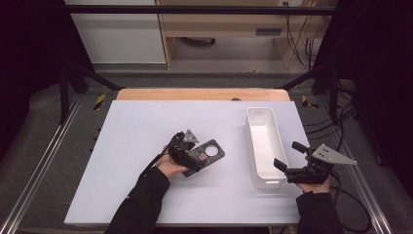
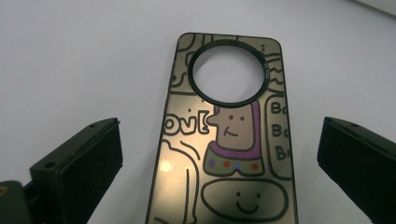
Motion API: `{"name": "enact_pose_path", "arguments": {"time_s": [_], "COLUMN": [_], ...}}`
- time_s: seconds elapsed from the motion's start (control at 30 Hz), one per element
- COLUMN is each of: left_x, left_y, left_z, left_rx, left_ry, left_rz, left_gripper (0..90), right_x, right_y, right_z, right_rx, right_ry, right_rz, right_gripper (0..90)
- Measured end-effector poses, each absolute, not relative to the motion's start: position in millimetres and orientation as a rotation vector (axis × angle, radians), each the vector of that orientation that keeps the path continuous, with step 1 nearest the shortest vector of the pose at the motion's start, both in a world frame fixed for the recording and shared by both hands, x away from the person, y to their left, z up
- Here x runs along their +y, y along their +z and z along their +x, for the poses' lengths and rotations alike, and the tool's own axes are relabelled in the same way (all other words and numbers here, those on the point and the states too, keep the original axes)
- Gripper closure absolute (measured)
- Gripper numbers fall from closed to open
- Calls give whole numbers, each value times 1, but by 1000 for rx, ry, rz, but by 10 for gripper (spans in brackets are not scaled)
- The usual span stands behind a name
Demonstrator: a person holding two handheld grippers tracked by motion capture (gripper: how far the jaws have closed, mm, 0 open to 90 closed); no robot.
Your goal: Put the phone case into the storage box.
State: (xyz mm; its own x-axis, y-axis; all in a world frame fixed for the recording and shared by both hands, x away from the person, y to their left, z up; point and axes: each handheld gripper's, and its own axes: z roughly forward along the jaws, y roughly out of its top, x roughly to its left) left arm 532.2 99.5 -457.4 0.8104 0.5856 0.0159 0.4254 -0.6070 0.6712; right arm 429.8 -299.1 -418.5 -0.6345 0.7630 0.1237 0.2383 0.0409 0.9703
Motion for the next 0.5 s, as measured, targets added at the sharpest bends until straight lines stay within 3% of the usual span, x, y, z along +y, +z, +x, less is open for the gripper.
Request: {"name": "enact_pose_path", "arguments": {"time_s": [0.5], "left_x": [89], "left_y": [-475], "left_z": [538], "left_rx": [753], "left_ry": [280], "left_rz": [2359], "left_gripper": [0], "right_x": [-299], "right_y": [-418], "right_z": [430], "right_rx": [1895], "right_ry": [1625], "right_rz": [1008], "right_gripper": [2]}}
